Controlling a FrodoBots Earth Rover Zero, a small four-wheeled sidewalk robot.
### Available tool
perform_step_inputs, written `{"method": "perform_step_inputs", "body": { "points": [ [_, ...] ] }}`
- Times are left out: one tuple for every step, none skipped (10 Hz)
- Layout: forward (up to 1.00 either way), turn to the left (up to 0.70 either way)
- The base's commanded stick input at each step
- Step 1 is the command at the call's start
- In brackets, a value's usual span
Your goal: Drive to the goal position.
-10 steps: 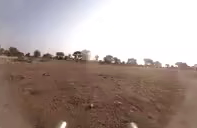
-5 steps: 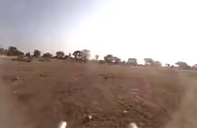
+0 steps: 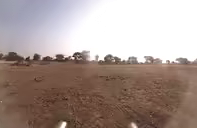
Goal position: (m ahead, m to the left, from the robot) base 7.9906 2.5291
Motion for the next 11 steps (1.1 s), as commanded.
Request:
{"method": "perform_step_inputs", "body": {
  "points": [
    [0.70,0.00],
    [0.70,0.00],
    [0.70,0.00],
    [0.70,0.00],
    [0.70,0.00],
    [0.70,0.00],
    [0.70,0.00],
    [0.70,0.00],
    [0.70,0.00],
    [0.70,0.00],
    [0.70,0.00]
  ]
}}
